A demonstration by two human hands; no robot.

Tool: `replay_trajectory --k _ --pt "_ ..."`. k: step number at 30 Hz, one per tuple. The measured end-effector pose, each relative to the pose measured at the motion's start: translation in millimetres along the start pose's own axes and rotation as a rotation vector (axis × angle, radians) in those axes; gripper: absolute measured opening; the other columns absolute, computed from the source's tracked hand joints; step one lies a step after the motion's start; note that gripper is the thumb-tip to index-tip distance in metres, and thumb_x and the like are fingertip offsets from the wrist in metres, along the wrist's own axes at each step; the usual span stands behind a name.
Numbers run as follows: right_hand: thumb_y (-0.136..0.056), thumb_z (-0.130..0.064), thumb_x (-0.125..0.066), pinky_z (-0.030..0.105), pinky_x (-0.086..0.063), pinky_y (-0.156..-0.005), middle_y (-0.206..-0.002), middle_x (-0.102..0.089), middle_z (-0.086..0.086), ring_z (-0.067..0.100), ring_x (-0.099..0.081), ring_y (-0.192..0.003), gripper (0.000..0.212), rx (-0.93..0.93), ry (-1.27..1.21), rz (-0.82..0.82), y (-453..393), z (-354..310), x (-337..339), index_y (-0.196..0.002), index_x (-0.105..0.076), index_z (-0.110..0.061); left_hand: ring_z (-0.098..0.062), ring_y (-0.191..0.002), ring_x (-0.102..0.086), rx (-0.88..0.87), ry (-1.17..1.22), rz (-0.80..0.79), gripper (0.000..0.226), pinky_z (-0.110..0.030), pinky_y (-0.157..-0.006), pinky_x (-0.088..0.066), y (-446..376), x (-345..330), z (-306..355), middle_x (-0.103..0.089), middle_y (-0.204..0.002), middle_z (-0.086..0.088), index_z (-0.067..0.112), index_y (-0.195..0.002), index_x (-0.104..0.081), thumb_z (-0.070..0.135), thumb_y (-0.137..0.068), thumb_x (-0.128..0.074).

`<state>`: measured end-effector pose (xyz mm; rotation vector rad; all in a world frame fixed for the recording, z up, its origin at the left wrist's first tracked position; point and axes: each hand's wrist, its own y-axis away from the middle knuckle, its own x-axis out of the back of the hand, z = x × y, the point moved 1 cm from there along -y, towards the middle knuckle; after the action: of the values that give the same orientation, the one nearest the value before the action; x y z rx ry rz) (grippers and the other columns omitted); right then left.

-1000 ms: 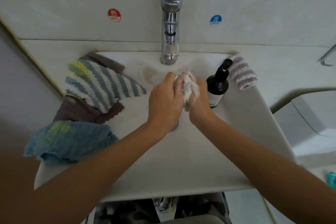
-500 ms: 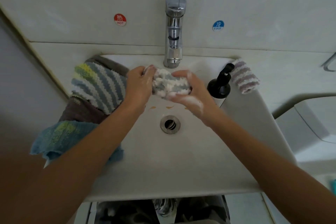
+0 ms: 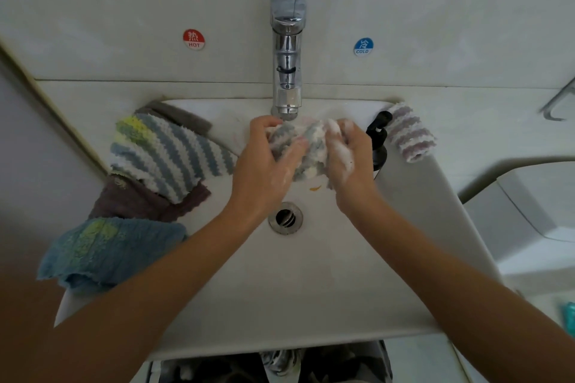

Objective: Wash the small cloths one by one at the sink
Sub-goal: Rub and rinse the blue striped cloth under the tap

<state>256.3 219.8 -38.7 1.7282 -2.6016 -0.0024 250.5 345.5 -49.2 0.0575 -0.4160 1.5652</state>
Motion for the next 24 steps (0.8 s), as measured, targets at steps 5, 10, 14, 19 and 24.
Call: replay_trajectory --k 5,10,14,19,24 --pt "-0.102 -0.031 -0.048 0.023 -0.041 -0.048 -0.07 -0.055 0.004 0.021 -0.055 -0.065 0.034 -0.106 -0.097 0.071 4.7 6.0 -2.2 -0.072 -0.051 -0.017 -0.011 -0.073 -0.058 -0.178 -0.326 -0.053 0.02 -0.03 -0.063 -0.046 10.0 -11.1 -4.2 -0.061 -0.083 0.006 0.022 -0.095 -0.054 0.042 -0.095 -0.051" --pt "-0.095 -0.044 -0.052 0.028 -0.046 -0.051 -0.072 -0.062 0.008 0.019 -0.061 -0.064 0.045 -0.001 0.02 -0.097 19.6 18.6 -13.4 -0.091 -0.065 -0.001 -0.017 -0.059 -0.05 -0.086 -0.141 0.119 0.037 -0.037 -0.059 -0.041 -0.4 -4.8 -6.7 -0.054 -0.063 -0.008 0.014 -0.068 -0.049 0.026 -0.102 -0.042" --pt "-0.091 -0.048 -0.053 0.042 -0.056 -0.069 -0.078 -0.069 0.012 0.029 -0.069 -0.077 0.042 0.141 0.07 -0.185 34.6 23.4 -27.4 -0.085 -0.067 -0.009 -0.013 -0.053 -0.049 -0.027 -0.047 0.218 0.043 -0.034 -0.053 -0.041 1.9 -5.3 -7.3 -0.053 -0.056 -0.001 0.012 -0.063 -0.053 0.031 -0.1 -0.041" --pt "-0.1 -0.031 -0.046 0.032 -0.033 -0.053 -0.052 -0.037 -0.008 0.012 -0.038 -0.053 0.045 0.049 -0.048 0.052 10.5 13.2 -17.9 -0.057 -0.036 -0.023 -0.005 -0.045 -0.046 -0.112 0.028 0.112 0.042 -0.021 -0.045 -0.035 32.8 -26.0 7.6 -0.046 -0.047 0.011 0.024 -0.057 -0.049 0.033 -0.098 -0.04" --pt "-0.099 -0.029 -0.05 0.032 -0.041 -0.059 -0.056 -0.046 -0.01 0.008 -0.047 -0.058 0.044 0.107 -0.023 -0.13 45.4 17.4 -22.2 -0.057 -0.049 -0.017 -0.019 -0.055 -0.054 0.064 0.06 0.281 0.046 -0.037 -0.055 -0.044 -0.6 -20.1 -2.0 -0.053 -0.056 -0.002 0.023 -0.058 -0.048 0.027 -0.103 -0.041"
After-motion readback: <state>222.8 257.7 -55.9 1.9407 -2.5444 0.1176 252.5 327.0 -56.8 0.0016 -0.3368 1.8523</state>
